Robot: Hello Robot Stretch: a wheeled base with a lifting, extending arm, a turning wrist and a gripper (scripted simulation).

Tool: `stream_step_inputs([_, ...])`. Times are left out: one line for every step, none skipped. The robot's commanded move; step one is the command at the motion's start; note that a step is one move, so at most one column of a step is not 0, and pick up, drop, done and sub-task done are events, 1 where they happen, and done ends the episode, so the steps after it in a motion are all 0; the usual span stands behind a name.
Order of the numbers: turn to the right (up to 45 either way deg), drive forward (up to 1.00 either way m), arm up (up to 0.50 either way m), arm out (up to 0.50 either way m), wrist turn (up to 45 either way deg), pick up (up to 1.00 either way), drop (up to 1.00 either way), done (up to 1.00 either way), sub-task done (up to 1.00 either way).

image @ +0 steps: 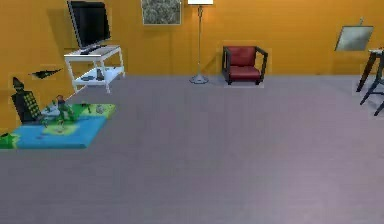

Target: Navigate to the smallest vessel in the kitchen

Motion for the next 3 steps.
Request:
stream_step_inputs([45.0, 0.0, 0.0, 0.0, 0.0, 0.0, 0.0, 0.0, 0.0])
stream_step_inputs([45.0, 0.0, 0.0, 0.0, 0.0, 0.0, 0.0, 0.0, 0.0])
stream_step_inputs([45.0, 0.0, 0.0, 0.0, 0.0, 0.0, 0.0, 0.0, 0.0])
